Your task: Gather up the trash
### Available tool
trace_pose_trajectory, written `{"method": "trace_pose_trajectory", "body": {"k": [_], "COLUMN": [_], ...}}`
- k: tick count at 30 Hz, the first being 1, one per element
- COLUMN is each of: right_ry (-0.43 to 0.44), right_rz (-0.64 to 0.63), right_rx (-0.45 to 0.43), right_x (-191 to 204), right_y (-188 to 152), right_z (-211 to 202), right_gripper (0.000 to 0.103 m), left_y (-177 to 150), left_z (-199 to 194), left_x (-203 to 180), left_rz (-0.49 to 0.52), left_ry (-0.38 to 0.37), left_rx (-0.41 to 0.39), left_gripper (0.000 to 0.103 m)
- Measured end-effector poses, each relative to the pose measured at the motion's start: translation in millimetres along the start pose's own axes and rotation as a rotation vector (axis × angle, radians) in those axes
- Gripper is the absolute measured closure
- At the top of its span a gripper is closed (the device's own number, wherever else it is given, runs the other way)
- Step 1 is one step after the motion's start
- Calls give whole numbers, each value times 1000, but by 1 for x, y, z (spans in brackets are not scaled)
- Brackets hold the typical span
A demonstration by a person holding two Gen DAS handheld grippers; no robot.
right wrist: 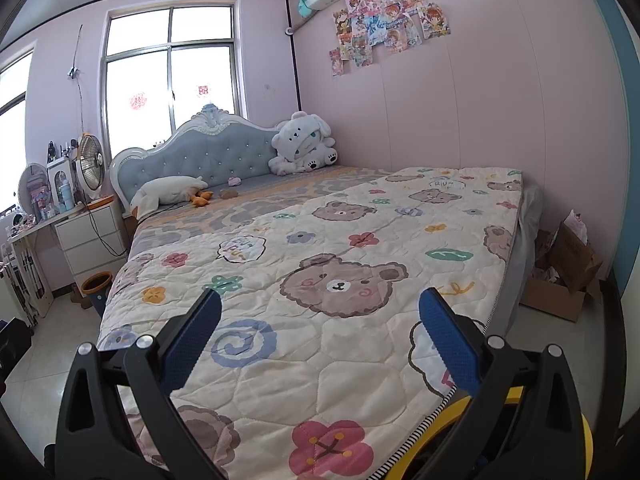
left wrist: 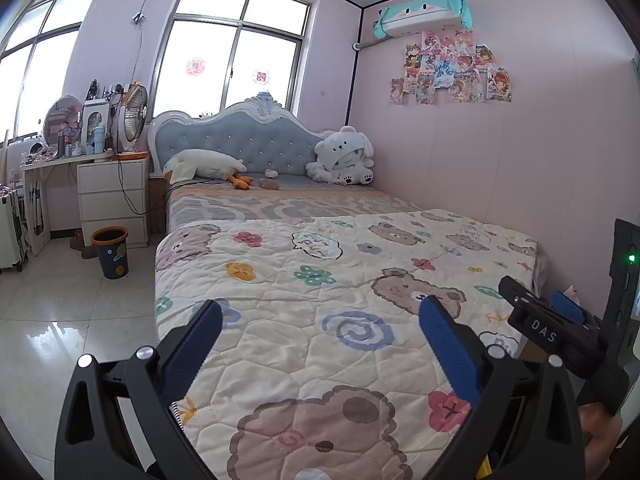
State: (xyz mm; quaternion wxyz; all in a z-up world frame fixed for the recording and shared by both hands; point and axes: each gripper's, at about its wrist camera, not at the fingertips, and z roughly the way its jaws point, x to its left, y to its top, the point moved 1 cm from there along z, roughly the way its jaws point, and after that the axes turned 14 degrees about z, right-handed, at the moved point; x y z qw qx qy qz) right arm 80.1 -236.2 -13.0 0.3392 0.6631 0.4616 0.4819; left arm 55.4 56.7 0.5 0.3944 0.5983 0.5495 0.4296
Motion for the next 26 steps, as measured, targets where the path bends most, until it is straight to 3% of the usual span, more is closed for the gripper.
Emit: {"method": "trace_pose_trajectory", "body": {"k": [26], "right_ry": [-8], "right_rz": [2], "right_rx": [14], "right_x": [-1], "right_y": [-6], "right_z": [6], "right_gripper": [8], "left_y": [-4], "left_z": [5], "left_x": [2], "left_rz": [-10], "left_ry": [-10], "left_rx": [22], "left_gripper": [8]}}
